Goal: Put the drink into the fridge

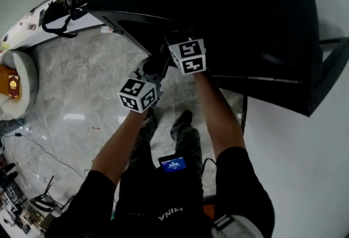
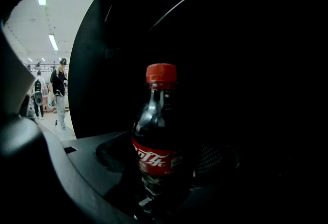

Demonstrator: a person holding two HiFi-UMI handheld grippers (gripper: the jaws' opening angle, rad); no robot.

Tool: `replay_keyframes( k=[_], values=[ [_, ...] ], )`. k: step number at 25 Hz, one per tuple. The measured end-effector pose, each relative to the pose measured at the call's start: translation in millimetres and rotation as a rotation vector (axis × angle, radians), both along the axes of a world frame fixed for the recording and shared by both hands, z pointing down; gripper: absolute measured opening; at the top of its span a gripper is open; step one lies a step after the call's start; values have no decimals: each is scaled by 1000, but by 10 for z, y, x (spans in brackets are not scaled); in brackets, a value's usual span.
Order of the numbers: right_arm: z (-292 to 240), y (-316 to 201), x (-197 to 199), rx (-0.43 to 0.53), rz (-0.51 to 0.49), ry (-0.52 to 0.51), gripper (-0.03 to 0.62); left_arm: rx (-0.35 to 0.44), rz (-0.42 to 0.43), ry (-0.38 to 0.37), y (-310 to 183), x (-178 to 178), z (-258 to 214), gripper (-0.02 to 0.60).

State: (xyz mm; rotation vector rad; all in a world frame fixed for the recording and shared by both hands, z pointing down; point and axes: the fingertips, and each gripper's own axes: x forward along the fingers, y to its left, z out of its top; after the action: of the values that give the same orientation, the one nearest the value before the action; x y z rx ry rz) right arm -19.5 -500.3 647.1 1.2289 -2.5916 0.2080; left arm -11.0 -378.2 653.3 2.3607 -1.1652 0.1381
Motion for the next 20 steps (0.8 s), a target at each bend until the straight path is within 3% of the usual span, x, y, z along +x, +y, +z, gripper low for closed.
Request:
replay_keyframes(
  k=[9, 20],
  values=[
    [258, 139, 124, -74, 5, 71, 322, -3, 1, 6, 22, -2, -30, 23],
    [383, -68, 39, -125, 20, 86, 288, -3, -24, 11, 2, -73, -28, 23]
  ],
)
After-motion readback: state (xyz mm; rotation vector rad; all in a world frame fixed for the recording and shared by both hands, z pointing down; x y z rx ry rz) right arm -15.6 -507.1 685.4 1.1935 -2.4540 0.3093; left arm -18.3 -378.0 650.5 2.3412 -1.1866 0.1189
